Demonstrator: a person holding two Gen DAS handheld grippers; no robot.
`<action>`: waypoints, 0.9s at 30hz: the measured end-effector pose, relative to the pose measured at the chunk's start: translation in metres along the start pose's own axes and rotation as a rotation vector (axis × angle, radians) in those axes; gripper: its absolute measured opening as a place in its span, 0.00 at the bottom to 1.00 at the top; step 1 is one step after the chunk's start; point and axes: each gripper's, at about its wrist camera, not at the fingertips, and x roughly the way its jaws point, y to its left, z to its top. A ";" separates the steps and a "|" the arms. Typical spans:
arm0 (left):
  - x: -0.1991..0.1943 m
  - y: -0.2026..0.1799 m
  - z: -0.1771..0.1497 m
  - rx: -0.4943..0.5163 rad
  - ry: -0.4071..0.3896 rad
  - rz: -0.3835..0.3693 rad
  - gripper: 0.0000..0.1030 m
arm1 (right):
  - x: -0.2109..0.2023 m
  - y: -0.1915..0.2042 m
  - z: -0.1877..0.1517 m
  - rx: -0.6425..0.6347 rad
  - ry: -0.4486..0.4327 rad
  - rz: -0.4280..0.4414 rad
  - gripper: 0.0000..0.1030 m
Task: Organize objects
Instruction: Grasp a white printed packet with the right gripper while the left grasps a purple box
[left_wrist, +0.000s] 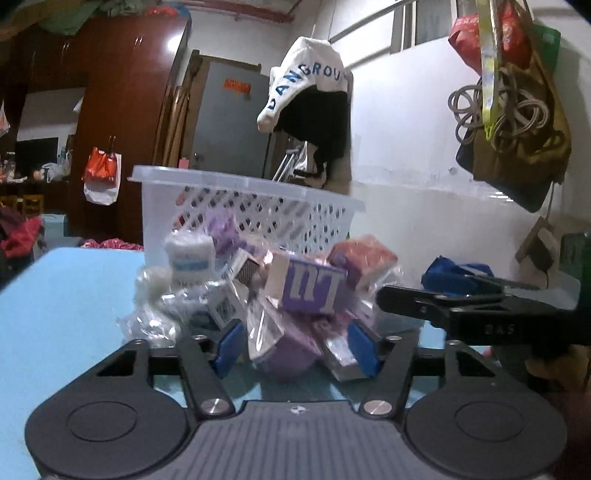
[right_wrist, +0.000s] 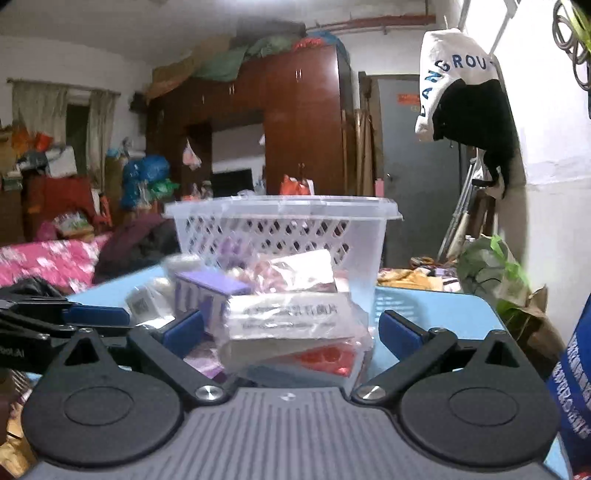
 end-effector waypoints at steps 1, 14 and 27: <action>0.001 0.000 -0.002 -0.004 0.008 0.000 0.59 | 0.002 -0.001 -0.001 -0.002 0.003 0.000 0.99; 0.025 -0.004 -0.012 -0.065 0.082 0.051 0.58 | 0.012 -0.009 0.008 0.009 -0.027 0.026 0.84; 0.017 -0.011 -0.018 -0.008 -0.002 0.033 0.47 | 0.010 -0.016 0.005 0.051 -0.061 0.064 0.80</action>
